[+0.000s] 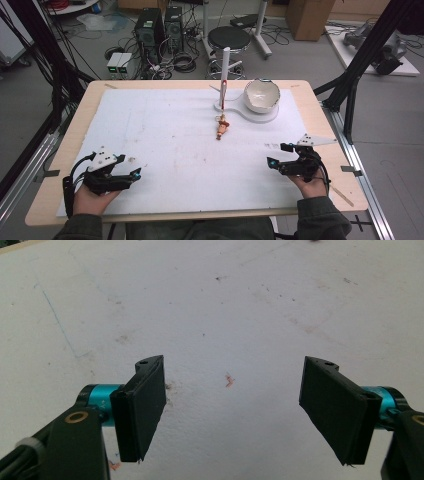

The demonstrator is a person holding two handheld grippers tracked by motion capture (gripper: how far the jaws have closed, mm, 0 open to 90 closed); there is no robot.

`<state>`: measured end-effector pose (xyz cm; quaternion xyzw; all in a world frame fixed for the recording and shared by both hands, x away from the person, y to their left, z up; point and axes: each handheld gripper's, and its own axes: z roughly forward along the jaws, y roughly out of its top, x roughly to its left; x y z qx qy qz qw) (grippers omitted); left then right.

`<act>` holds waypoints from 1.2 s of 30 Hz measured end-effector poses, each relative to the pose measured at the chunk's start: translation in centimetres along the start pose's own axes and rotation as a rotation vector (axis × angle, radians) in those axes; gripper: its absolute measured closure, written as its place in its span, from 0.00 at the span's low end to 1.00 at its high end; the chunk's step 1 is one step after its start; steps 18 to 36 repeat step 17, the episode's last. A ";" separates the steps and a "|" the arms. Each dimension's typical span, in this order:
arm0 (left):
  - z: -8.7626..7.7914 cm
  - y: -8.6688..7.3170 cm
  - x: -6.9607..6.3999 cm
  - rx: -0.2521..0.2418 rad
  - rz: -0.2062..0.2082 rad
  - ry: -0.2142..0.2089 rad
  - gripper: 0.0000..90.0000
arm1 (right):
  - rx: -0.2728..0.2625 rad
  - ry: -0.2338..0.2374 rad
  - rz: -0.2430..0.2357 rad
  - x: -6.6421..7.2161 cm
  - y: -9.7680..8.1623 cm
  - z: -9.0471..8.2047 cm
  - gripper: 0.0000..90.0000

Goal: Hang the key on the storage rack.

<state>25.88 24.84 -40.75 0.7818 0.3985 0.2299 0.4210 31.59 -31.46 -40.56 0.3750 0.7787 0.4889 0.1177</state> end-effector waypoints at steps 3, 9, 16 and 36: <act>0.1 0.0 0.0 0.000 -0.001 -0.001 0.30 | 0.005 -0.013 -0.012 0.0 -0.2 -0.1 0.14; 0.2 0.0 0.0 -0.001 -0.004 -0.004 0.30 | 0.013 -0.018 -0.007 -0.1 -0.7 0.2 0.14; 0.2 -0.1 -0.1 0.002 -0.001 -0.002 0.30 | 0.006 -0.018 -0.036 0.2 -0.5 0.5 0.14; 0.3 -0.1 0.0 -0.002 -0.004 -0.001 0.30 | 0.005 -0.016 -0.036 0.1 -0.5 0.6 0.14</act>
